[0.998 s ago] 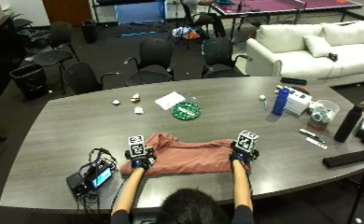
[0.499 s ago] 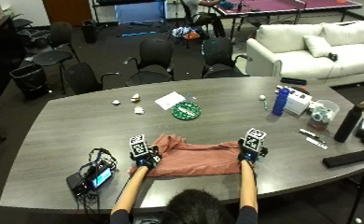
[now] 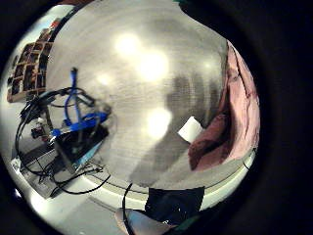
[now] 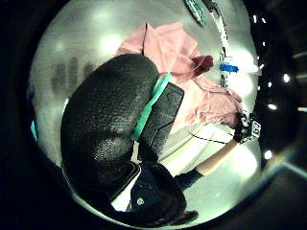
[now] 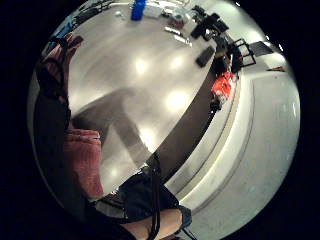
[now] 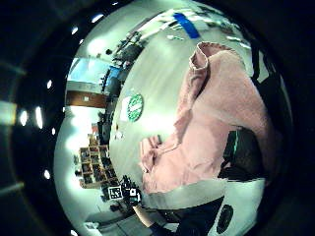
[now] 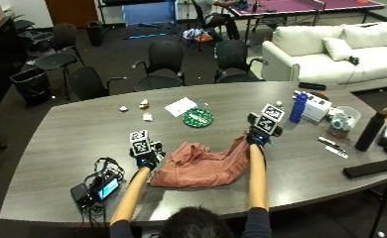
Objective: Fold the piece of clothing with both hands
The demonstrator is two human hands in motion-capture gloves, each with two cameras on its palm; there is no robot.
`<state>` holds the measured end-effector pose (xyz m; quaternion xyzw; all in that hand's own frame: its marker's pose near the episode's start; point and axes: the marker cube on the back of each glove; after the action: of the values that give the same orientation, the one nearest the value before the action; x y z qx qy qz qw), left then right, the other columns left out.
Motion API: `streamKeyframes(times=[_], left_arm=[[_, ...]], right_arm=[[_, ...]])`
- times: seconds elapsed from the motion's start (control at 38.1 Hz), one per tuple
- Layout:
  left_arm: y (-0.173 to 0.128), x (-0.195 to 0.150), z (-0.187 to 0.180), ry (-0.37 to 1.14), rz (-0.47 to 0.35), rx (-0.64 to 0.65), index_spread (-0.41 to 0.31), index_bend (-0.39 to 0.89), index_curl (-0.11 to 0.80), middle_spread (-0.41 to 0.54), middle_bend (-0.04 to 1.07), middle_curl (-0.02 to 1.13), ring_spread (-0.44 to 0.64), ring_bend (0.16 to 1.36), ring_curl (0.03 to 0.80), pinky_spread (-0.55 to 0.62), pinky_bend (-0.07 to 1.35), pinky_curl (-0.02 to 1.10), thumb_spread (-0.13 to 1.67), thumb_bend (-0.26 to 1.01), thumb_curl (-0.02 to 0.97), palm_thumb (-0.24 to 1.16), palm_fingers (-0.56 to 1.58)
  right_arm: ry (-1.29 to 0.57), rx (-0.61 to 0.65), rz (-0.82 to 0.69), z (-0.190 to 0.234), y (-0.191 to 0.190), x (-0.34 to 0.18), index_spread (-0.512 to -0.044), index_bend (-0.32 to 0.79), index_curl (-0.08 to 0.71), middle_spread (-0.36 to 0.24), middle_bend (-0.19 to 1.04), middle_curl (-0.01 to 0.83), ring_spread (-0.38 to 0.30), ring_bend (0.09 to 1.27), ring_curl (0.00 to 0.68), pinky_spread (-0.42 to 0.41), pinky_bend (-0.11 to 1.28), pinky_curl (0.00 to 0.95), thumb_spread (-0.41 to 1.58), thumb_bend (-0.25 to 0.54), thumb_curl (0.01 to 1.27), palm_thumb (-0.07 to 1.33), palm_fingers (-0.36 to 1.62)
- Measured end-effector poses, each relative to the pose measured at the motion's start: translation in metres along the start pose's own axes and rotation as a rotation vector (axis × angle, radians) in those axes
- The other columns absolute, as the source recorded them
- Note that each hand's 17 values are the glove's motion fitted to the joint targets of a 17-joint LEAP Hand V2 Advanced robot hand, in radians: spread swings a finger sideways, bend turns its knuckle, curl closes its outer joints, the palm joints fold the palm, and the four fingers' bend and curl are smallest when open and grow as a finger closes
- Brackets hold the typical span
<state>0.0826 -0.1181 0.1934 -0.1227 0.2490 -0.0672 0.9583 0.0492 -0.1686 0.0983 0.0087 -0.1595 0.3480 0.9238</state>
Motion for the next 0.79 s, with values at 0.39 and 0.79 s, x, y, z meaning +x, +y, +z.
streamKeyframes(times=[0.39, 0.79], left_arm=[[-0.001, -0.065, -0.047, 0.004, -0.162, 0.295, -0.025, 0.21, 0.270, 0.222, 0.20, 0.30, 0.41, 0.60, 0.314, 0.34, 0.43, 0.35, 1.26, 0.04, 0.271, 0.16, 0.21], [-0.015, -0.111, -0.048, 0.107, -0.126, 0.472, -0.044, 0.22, 0.339, 0.141, 0.19, 0.32, 0.31, 0.54, 0.294, 0.25, 0.36, 0.33, 1.35, 0.07, 0.293, 0.29, 0.39]], right_arm=[[0.080, -0.037, -0.455, 0.054, 0.148, -0.238, -0.224, 0.16, 0.379, -0.215, 0.32, 0.527, -0.251, 0.65, 0.475, -0.350, 0.61, 0.398, 0.50, -0.033, 0.69, 1.01, 1.27], [-0.032, -0.369, -0.820, 0.133, 0.277, -0.323, -0.202, 0.03, 0.311, -0.186, 0.24, 0.505, -0.245, 0.64, 0.465, -0.334, 0.69, 0.409, 0.60, -0.024, 0.68, 0.99, 1.06]])
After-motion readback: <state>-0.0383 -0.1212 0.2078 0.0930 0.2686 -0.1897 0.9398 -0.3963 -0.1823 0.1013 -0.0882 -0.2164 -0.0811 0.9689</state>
